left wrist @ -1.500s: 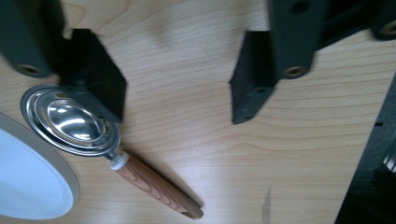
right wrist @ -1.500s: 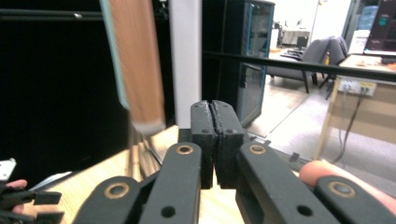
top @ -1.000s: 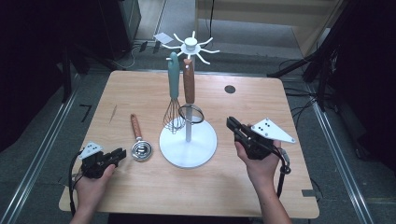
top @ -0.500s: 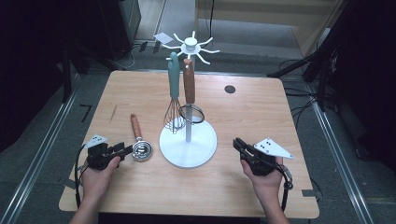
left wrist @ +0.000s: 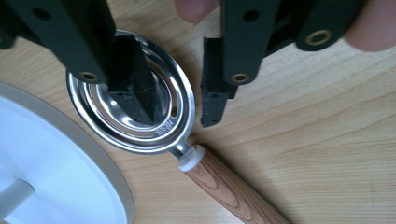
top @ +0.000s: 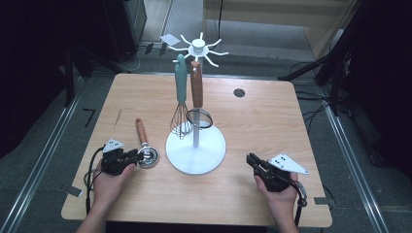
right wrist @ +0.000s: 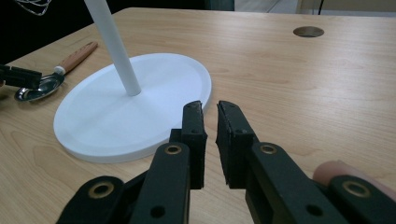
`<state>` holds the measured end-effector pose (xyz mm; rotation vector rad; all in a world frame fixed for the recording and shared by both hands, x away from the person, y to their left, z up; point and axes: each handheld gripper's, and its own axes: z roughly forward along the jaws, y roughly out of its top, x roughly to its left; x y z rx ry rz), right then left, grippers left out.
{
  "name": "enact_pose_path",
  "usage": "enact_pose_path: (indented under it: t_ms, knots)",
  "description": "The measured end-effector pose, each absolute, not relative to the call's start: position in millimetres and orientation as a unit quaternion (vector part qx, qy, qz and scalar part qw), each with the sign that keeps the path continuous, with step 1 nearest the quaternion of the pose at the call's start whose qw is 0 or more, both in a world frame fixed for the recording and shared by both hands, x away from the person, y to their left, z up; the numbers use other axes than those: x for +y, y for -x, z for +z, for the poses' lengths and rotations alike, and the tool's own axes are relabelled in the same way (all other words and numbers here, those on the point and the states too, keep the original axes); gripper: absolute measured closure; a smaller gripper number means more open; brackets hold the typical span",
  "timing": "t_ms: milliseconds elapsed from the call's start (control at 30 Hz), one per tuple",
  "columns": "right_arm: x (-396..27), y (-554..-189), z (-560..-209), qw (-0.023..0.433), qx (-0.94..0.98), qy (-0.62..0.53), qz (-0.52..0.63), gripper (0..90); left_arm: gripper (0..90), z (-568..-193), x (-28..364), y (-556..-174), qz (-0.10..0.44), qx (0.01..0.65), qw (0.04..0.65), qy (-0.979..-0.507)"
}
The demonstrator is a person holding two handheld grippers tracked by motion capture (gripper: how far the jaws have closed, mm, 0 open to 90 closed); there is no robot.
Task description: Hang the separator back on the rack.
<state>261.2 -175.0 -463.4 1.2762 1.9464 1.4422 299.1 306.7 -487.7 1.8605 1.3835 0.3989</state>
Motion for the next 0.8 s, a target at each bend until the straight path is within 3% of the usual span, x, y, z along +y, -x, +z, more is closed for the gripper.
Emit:
enact_pose_path:
  t_ms: [233,800]
  knots:
    - [-169,-259,-465,0.198,0.698,-0.455,0.517,82.9,72.5,-487,306,-288,0.140,0.544,0.388,-0.731]
    - [-155,-249,-468,0.182,0.712,-0.440,0.517,82.9,72.6,-485,282,-238,0.137,0.546,0.373,-0.737]
